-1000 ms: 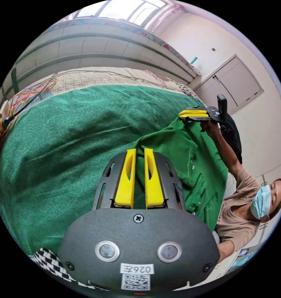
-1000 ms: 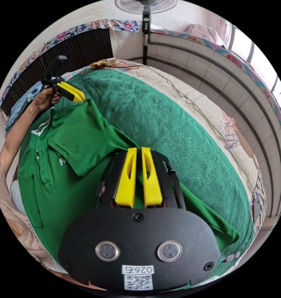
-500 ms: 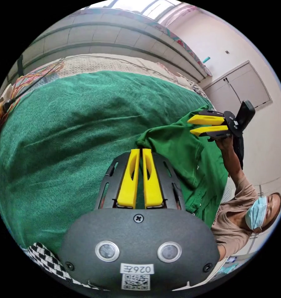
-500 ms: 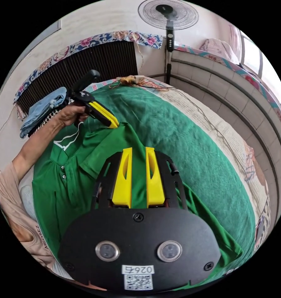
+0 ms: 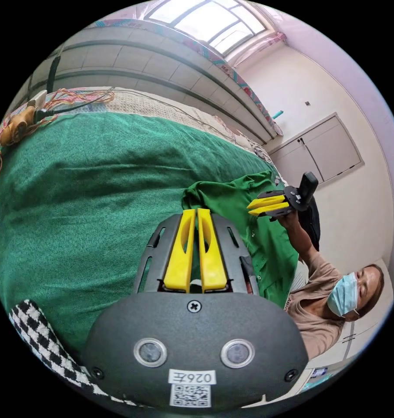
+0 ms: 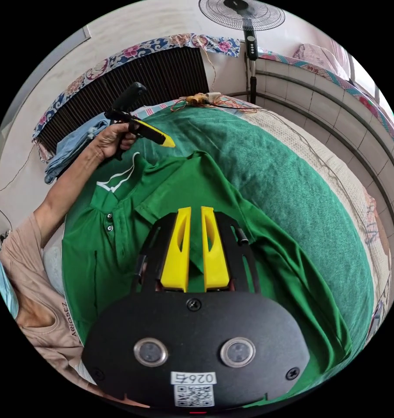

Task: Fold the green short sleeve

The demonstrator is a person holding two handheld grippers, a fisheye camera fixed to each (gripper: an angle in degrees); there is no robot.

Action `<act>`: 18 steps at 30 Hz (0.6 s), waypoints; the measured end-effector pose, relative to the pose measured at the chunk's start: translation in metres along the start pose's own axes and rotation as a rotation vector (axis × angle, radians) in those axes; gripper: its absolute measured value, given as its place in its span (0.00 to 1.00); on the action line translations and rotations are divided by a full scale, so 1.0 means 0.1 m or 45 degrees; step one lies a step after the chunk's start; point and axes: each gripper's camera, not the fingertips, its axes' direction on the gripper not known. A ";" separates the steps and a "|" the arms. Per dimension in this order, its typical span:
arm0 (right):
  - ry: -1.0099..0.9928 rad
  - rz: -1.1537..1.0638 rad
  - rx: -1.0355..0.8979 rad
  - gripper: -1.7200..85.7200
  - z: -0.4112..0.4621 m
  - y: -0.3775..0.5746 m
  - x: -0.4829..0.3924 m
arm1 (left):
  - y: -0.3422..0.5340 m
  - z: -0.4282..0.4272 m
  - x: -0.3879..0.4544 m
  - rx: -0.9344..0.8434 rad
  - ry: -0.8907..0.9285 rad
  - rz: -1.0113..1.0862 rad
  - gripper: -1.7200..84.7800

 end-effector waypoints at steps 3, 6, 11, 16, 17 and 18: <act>-0.010 -0.018 -0.071 0.04 0.04 0.09 -0.12 | 0.19 0.10 0.19 0.059 0.049 0.059 0.01; 0.010 -0.031 -0.026 0.03 -0.07 0.17 -0.27 | 0.36 0.28 0.46 0.052 0.028 0.136 0.01; 0.026 -0.042 -0.136 0.01 -0.09 0.33 -0.43 | 0.54 0.62 0.64 -0.155 -0.254 0.089 0.01; 0.017 0.009 -0.014 0.01 -0.66 0.75 -0.60 | 1.10 0.31 1.17 0.239 -0.305 0.160 0.01; 0.074 0.003 0.079 0.01 -0.96 0.95 -0.72 | 1.35 0.19 1.43 0.411 -0.315 0.220 0.01; 0.112 -0.007 0.137 0.01 -1.13 1.07 -0.80 | 1.48 0.13 1.58 0.492 -0.325 0.254 0.01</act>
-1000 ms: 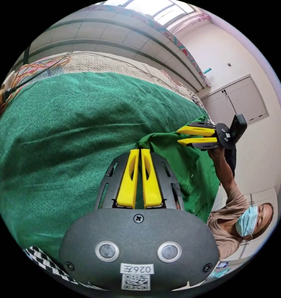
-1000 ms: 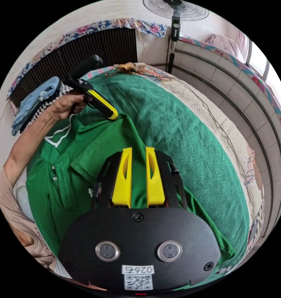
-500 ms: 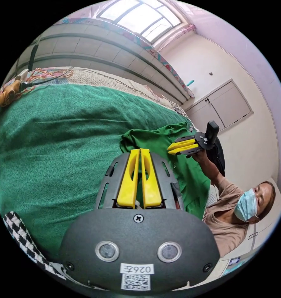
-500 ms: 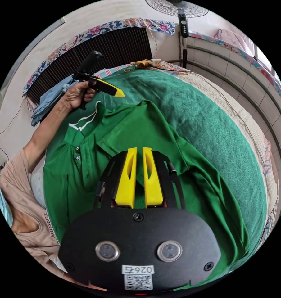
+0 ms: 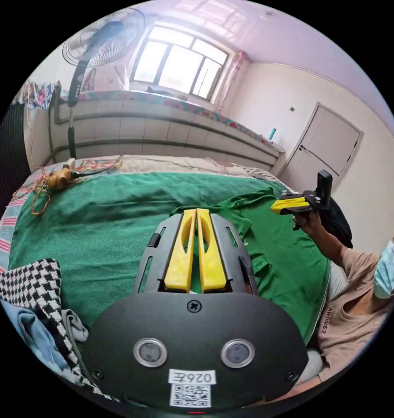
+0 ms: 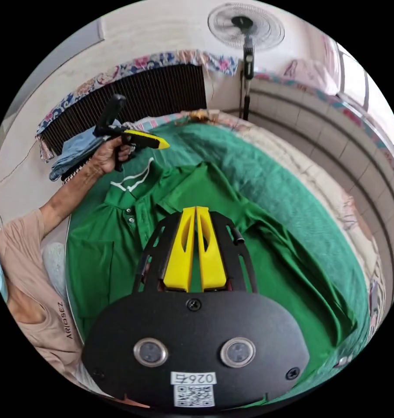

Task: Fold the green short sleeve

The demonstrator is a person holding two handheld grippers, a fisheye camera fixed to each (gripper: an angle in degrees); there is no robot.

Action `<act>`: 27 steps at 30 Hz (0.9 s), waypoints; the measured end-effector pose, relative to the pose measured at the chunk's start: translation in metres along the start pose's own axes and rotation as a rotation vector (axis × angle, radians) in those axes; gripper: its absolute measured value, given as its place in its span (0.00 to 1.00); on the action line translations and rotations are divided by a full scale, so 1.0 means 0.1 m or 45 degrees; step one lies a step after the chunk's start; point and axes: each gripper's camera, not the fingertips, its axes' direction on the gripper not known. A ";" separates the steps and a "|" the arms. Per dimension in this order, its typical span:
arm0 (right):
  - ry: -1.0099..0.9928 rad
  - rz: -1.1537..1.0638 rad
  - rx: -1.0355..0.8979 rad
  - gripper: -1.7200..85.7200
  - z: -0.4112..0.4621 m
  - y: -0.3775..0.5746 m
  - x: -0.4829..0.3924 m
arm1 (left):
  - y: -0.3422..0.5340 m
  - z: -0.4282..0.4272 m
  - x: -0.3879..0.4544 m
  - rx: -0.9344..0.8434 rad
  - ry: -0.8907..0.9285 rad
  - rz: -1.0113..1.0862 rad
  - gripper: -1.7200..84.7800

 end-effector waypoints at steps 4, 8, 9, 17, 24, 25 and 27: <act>0.376 -0.074 0.498 0.01 -1.49 1.01 -0.65 | 0.52 -0.86 1.15 0.486 -0.165 0.211 0.01; 0.665 0.055 0.811 0.01 -2.58 2.24 -1.22 | 1.02 -1.34 2.16 0.921 -0.080 0.289 0.01; 0.679 0.094 0.779 0.01 -2.68 2.38 -1.27 | 1.04 -1.36 2.28 0.942 -0.023 0.310 0.01; 0.580 0.915 0.637 0.01 -3.51 4.53 -1.37 | 0.51 0.24 3.95 0.299 0.618 0.350 0.01; 0.707 1.194 0.549 0.04 -3.58 5.46 -1.37 | 0.24 2.24 5.29 -0.135 0.733 0.272 0.01; 0.740 1.196 0.511 0.05 -3.61 5.54 -1.36 | 0.19 2.57 5.52 -0.195 0.720 0.268 0.01; 0.757 1.206 0.479 0.07 -3.64 5.65 -1.32 | 0.09 3.06 5.85 -0.282 0.632 0.272 0.02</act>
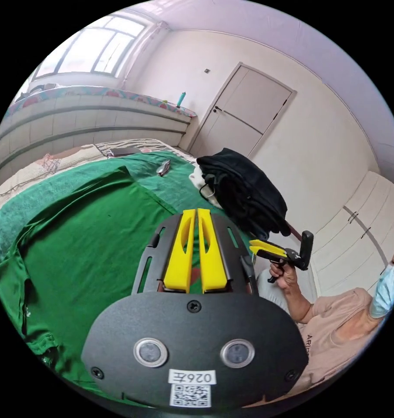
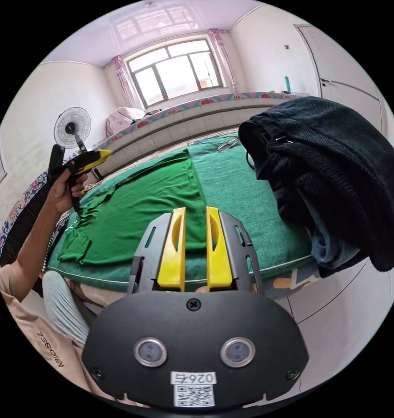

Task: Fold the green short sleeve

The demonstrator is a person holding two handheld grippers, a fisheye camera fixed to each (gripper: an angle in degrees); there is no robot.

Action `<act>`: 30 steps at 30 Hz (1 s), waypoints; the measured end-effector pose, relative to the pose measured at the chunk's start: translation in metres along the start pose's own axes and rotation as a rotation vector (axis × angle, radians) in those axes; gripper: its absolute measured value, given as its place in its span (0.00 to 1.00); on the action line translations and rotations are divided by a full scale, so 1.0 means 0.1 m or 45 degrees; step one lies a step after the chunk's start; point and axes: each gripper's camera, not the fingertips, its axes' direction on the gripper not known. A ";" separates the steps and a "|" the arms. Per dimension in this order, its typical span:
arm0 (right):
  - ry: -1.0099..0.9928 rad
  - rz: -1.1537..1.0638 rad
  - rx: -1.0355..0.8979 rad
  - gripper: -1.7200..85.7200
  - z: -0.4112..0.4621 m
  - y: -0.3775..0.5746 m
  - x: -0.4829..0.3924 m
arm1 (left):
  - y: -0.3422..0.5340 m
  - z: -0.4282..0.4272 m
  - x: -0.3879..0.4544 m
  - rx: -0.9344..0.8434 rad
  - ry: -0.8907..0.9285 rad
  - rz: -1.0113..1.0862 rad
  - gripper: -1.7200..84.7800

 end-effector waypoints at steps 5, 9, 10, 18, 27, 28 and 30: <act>-0.121 0.003 -0.152 0.13 0.21 0.01 0.34 | -0.68 1.46 -0.04 -0.250 -0.199 -0.124 0.09; -0.133 0.022 -0.239 0.17 0.34 0.01 0.52 | -1.05 2.17 -0.14 -0.303 -0.315 -0.255 0.14; -0.142 0.025 -0.275 0.18 0.38 0.01 0.58 | -1.18 2.38 -0.15 -0.327 -0.398 -0.254 0.17; -0.202 -0.013 -0.325 0.18 0.37 0.04 0.74 | -1.92 3.55 -0.45 -0.518 -0.681 -0.326 0.19; -0.087 -0.093 -0.372 0.12 0.41 0.02 0.69 | -2.50 4.36 -0.84 -0.759 -0.789 -0.410 0.21; -0.064 -0.113 -0.373 0.11 0.42 0.03 0.65 | -2.56 4.43 -0.84 -0.793 -0.785 -0.374 0.20; -0.042 -0.135 -0.378 0.11 0.42 0.03 0.61 | -2.63 4.51 -0.83 -0.828 -0.773 -0.333 0.18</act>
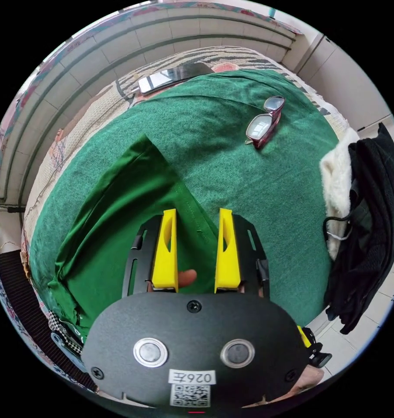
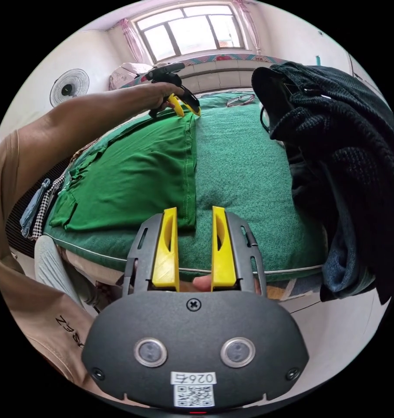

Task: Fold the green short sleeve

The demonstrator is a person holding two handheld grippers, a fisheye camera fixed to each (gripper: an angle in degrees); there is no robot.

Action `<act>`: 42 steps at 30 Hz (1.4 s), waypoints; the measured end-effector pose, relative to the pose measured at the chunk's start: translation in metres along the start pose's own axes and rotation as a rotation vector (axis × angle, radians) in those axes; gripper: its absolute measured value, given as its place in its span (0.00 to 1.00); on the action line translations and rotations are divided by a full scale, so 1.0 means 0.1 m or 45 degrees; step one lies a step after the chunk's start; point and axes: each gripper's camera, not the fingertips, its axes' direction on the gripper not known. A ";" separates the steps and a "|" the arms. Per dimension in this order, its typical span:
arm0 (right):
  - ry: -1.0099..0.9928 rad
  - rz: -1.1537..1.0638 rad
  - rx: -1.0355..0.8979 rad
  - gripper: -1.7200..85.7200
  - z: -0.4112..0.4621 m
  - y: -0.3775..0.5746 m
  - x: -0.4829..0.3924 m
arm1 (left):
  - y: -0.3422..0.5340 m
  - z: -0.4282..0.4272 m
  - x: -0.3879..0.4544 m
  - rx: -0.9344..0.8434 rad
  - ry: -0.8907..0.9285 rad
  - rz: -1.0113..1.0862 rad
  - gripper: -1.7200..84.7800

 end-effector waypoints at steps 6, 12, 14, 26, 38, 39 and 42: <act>0.027 -0.082 -0.023 0.13 0.00 0.02 -0.19 | -0.16 -0.02 0.06 -0.015 -0.051 0.118 0.14; 0.039 -0.150 -0.026 0.14 0.02 0.06 -0.37 | -0.08 -0.06 -0.26 0.078 0.025 0.090 0.13; -0.115 -0.080 -0.009 0.14 -0.02 0.09 -0.25 | -0.03 -0.08 -0.40 0.105 0.039 0.108 0.14; -0.010 -0.146 0.019 0.01 -0.06 0.16 -0.51 | 0.34 -0.40 -1.70 0.243 0.346 0.047 0.02; -0.497 -0.332 0.635 0.00 -0.66 0.33 -1.06 | 1.71 -1.54 -4.34 0.631 0.970 -0.104 0.01; -0.520 -0.350 0.644 0.00 -0.66 0.32 -1.14 | 1.81 -1.60 -4.50 0.645 0.976 -0.110 0.01; -0.603 -0.471 0.636 0.00 -0.61 0.23 -1.64 | 2.40 -1.84 -5.32 0.718 1.009 -0.152 0.01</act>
